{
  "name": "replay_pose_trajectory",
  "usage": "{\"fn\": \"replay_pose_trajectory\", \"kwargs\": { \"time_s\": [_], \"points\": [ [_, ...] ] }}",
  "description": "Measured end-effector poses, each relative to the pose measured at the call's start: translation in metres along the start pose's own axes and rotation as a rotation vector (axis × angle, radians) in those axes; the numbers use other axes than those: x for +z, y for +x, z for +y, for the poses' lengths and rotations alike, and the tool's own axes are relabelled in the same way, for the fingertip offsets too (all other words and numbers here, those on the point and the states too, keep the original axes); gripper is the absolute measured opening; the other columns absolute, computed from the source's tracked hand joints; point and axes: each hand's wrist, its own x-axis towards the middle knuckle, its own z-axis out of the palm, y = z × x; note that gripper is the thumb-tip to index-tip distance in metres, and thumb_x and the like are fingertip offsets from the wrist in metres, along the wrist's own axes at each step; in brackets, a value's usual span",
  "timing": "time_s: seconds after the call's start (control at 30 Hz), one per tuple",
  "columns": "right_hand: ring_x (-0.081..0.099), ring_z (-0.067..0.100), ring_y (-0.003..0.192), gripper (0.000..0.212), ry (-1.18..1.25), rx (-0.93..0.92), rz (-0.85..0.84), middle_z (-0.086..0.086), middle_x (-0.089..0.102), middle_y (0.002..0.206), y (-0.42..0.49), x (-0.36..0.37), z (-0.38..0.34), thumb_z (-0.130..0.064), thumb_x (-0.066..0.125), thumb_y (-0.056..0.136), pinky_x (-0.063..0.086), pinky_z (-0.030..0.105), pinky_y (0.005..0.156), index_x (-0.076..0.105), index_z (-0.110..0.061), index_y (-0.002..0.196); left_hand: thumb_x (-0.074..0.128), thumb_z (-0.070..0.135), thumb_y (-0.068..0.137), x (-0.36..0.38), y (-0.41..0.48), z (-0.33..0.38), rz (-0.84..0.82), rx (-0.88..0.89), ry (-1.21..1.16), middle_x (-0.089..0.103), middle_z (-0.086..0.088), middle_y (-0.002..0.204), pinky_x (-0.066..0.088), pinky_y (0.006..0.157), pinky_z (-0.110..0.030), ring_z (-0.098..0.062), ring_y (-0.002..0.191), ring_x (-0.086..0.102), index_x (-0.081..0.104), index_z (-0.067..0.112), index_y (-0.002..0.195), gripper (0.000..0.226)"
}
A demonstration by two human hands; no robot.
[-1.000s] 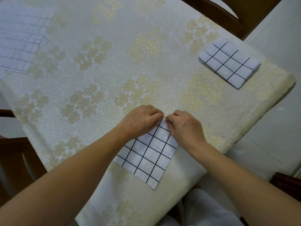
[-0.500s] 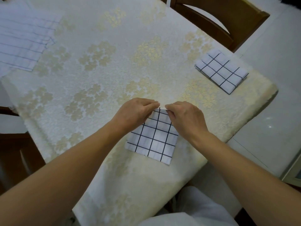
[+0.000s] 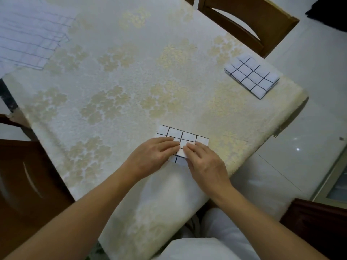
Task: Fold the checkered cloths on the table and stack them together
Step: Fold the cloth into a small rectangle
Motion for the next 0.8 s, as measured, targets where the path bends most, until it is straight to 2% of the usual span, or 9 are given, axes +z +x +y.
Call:
{"fn": "replay_pose_trajectory", "kwargs": {
  "time_s": [0.17,0.27,0.33,0.4,0.47,0.57,0.63,0.7,0.8],
  "points": [
    [0.063,0.031,0.115,0.039,-0.005,0.03,-0.077,0.008,0.068,0.122,-0.022,0.015,-0.002,-0.02,0.082,0.077,0.058,0.041,0.085,0.07,-0.011,0.114,0.059,0.018,0.096,0.022,-0.021,0.009,-0.036,-0.041,-0.018,0.07,-0.008,0.121,0.055,0.089,-0.038,-0.028,0.111,0.065,0.071,0.008,0.114,0.024],
    [0.061,0.03,0.12,0.032,-0.01,0.046,-0.099,0.007,0.067,0.125,-0.031,0.021,0.0,-0.028,0.063,0.09,0.054,0.042,0.091,0.069,-0.011,0.117,0.057,0.021,0.1,0.029,-0.025,0.012,-0.062,-0.053,-0.024,0.07,-0.009,0.118,0.054,0.088,-0.04,-0.028,0.109,0.064,0.071,0.007,0.108,0.021],
    [0.062,0.028,0.115,0.031,0.013,0.02,-0.091,0.006,0.068,0.12,-0.032,0.019,-0.001,-0.029,0.052,0.095,0.054,0.041,0.09,0.07,-0.012,0.113,0.054,0.021,0.101,0.029,-0.022,0.014,-0.052,-0.084,-0.025,0.069,-0.007,0.114,0.053,0.083,-0.04,-0.026,0.104,0.063,0.07,0.007,0.101,0.021],
    [0.063,0.026,0.103,0.021,0.052,-0.002,-0.044,0.004,0.068,0.107,-0.028,0.015,0.0,-0.023,0.054,0.097,0.054,0.042,0.083,0.07,-0.011,0.103,0.051,0.019,0.101,0.028,-0.015,0.016,-0.026,-0.117,-0.017,0.067,-0.006,0.111,0.05,0.081,-0.039,-0.026,0.099,0.062,0.069,0.007,0.099,0.021],
    [0.062,0.026,0.1,0.017,0.077,0.026,0.014,0.004,0.067,0.103,-0.02,0.014,0.003,-0.02,0.056,0.097,0.052,0.042,0.081,0.069,-0.01,0.098,0.048,0.019,0.101,0.029,-0.004,0.017,0.0,-0.176,0.007,0.065,-0.008,0.116,0.048,0.087,-0.037,-0.027,0.105,0.061,0.067,0.007,0.105,0.023],
    [0.057,0.031,0.123,0.028,0.059,0.098,0.043,0.012,0.064,0.126,-0.005,0.018,0.009,-0.021,0.052,0.099,0.048,0.045,0.1,0.066,-0.005,0.117,0.043,0.026,0.103,0.039,0.012,0.016,-0.058,-0.286,0.094,0.051,-0.013,0.144,0.04,0.108,-0.041,-0.029,0.132,0.049,0.056,0.005,0.134,0.04],
    [0.04,0.03,0.142,0.048,0.054,0.103,-0.034,0.016,0.048,0.147,0.006,0.023,0.01,-0.03,0.045,0.102,0.036,0.045,0.115,0.05,-0.001,0.14,0.034,0.034,0.105,0.047,0.018,0.016,-0.172,-0.318,0.122,0.03,-0.011,0.16,0.027,0.118,-0.044,-0.025,0.148,0.027,0.036,0.006,0.151,0.054],
    [0.021,0.026,0.151,0.064,0.048,0.092,-0.137,0.014,0.029,0.16,0.015,0.031,0.011,-0.042,0.036,0.104,0.023,0.045,0.122,0.031,-0.001,0.152,0.024,0.039,0.107,0.055,0.021,0.013,-0.261,-0.321,0.131,0.015,-0.007,0.165,0.019,0.122,-0.044,-0.02,0.153,0.011,0.02,0.007,0.156,0.059],
    [0.004,0.021,0.154,0.078,0.007,0.083,-0.258,0.01,0.01,0.166,0.022,0.044,0.015,-0.059,0.017,0.103,0.014,0.044,0.124,0.013,-0.003,0.157,0.019,0.042,0.106,0.063,0.022,0.006,-0.322,-0.327,0.122,0.01,-0.006,0.166,0.016,0.123,-0.043,-0.017,0.153,0.005,0.014,0.008,0.157,0.062]
  ]
}}
